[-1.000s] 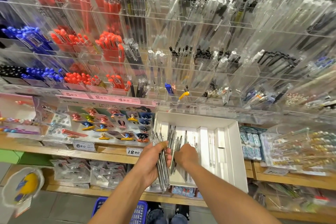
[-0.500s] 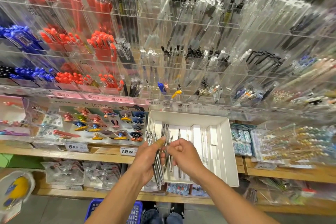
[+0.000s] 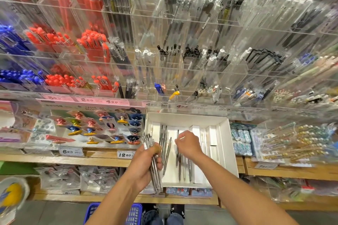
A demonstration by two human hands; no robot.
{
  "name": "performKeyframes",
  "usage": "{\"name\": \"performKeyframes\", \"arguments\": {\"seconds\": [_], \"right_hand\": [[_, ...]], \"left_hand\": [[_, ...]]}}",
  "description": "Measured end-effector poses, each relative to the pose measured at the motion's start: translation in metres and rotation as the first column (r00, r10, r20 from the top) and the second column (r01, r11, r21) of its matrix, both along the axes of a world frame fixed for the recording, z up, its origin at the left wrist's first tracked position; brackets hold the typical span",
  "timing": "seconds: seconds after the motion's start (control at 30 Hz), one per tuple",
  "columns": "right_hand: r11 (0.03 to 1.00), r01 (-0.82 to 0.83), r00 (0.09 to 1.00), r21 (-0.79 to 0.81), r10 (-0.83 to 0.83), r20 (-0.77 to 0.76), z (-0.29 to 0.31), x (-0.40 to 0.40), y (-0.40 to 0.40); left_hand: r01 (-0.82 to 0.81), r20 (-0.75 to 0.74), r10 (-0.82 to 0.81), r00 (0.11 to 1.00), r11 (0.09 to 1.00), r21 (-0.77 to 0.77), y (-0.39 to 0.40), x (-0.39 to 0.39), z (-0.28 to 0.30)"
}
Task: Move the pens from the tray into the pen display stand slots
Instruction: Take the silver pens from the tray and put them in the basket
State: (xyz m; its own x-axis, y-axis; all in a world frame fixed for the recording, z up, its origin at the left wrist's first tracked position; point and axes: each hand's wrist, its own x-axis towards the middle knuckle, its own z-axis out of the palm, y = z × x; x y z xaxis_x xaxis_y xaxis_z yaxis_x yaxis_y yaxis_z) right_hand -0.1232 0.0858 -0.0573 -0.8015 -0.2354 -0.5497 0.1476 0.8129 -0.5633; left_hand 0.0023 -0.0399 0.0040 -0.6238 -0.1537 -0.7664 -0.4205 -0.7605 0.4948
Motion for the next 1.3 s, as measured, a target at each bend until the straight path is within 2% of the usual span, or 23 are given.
{"name": "performKeyframes", "arguments": {"seconds": [0.1,0.17,0.3,0.43,0.53,0.67,0.73,0.83,0.9,0.97,1.1,1.17,1.23,1.3], "right_hand": [[0.967,-0.159,0.982,0.197,0.175,-0.068,-0.024,-0.008,-0.014],[0.945,-0.193,0.970,0.264,0.225,-0.096,-0.033,-0.007,-0.022],[0.935,-0.179,0.968,0.307,0.223,-0.112,-0.041,-0.006,-0.033],[0.954,-0.138,0.985,0.268,0.160,-0.062,-0.042,-0.011,-0.032],[0.984,-0.098,0.994,0.150,0.104,-0.035,-0.035,-0.017,-0.026],[0.982,0.084,0.994,-0.172,-0.070,0.088,-0.005,-0.010,-0.011],[0.942,0.122,0.978,-0.313,-0.061,0.197,0.014,0.000,0.000],[0.864,0.124,0.941,-0.489,0.054,0.335,0.038,0.022,0.012],[0.831,0.116,0.926,-0.543,0.106,0.361,0.051,0.035,0.011],[0.829,0.130,0.937,-0.544,0.078,0.342,0.057,0.047,0.006],[0.803,0.202,0.934,-0.560,0.014,0.358,0.057,0.053,-0.002],[0.829,0.246,0.929,-0.503,-0.055,0.365,0.049,0.048,-0.003],[0.925,0.230,0.948,-0.301,-0.143,0.286,0.032,0.043,-0.004],[0.993,0.098,0.981,-0.062,-0.086,0.175,0.014,0.039,-0.008]], "left_hand": [[-0.006,-0.007,0.006,1.000,1.000,0.018,0.000,0.003,0.001],[-0.001,-0.021,0.002,1.000,1.000,0.018,0.000,0.004,0.001],[-0.010,-0.003,0.010,1.000,1.000,0.010,-0.001,0.005,0.002],[-0.022,0.004,0.022,1.000,1.000,-0.009,0.000,0.004,0.002],[-0.025,0.007,0.025,1.000,1.000,-0.010,0.000,0.003,0.003],[-0.036,0.029,0.037,0.999,0.999,-0.017,0.001,0.001,-0.003],[-0.039,0.033,0.040,0.999,0.998,-0.040,0.004,0.000,-0.004],[-0.024,0.010,0.025,1.000,0.996,-0.083,0.008,-0.001,0.000],[0.014,-0.012,-0.016,1.000,0.995,-0.100,0.009,-0.001,0.003],[0.043,-0.024,-0.045,0.999,0.994,-0.098,0.011,0.000,0.005],[0.001,-0.032,-0.001,0.999,1.000,0.004,0.010,0.003,0.005],[-0.022,-0.027,0.023,0.999,0.999,0.030,0.007,0.004,0.005],[-0.046,-0.010,0.047,0.999,0.998,0.036,0.006,0.005,0.005],[-0.082,0.005,0.082,0.997,0.995,0.051,0.005,0.006,0.005]]}}
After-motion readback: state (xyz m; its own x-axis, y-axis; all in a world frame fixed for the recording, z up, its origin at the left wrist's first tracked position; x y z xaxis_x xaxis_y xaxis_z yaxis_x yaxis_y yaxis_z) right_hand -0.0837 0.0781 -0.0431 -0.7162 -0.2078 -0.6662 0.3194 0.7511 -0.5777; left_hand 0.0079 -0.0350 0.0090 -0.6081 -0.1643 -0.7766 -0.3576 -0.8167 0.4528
